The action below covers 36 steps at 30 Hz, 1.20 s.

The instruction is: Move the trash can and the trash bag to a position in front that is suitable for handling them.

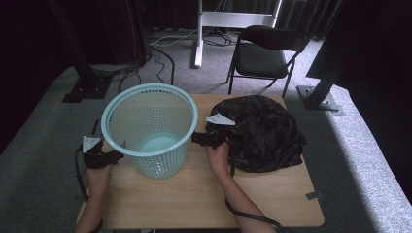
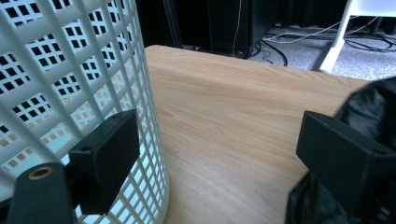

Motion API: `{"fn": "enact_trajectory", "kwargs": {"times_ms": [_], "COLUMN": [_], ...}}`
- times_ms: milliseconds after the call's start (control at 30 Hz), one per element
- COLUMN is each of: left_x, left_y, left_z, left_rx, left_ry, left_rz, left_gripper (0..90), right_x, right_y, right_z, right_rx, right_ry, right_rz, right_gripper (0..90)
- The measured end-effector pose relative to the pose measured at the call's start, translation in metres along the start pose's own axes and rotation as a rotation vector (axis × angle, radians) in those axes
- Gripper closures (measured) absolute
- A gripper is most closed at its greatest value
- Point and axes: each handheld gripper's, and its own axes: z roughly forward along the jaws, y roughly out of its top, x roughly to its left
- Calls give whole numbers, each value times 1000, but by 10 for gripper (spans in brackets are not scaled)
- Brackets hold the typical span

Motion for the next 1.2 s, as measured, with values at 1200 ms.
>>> {"fn": "enact_trajectory", "kwargs": {"times_ms": [1200], "left_x": [-108], "left_y": [-21], "left_z": [-25], "left_rx": [72], "left_ry": [-187], "left_rz": [206], "left_gripper": [18], "right_x": [-46], "right_y": [-67], "right_z": [-144], "right_rx": [-69], "right_ry": [-20], "right_rz": [52], "right_gripper": [135]}}
